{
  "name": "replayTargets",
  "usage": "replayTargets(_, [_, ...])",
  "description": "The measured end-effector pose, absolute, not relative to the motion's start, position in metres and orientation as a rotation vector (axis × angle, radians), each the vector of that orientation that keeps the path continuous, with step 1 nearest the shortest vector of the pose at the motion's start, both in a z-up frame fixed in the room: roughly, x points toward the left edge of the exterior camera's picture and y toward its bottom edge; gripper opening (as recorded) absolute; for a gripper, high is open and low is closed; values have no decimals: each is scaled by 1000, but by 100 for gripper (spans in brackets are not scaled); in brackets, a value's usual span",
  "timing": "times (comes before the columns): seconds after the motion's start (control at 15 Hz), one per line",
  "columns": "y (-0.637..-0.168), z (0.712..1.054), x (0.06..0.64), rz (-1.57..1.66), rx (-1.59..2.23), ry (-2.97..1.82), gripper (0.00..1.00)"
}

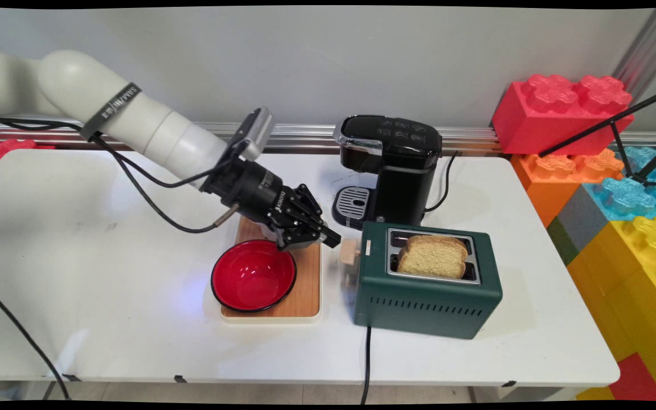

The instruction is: Press the toaster switch

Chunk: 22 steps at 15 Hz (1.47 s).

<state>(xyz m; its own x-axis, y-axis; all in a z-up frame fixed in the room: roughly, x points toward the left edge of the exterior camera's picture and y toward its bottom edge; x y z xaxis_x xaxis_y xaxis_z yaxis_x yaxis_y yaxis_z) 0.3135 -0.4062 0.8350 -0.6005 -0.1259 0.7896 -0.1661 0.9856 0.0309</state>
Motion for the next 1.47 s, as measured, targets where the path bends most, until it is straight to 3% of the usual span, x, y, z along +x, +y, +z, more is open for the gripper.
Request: replayTargets(1.47, [-415,810,287,74,219,-2247,0])
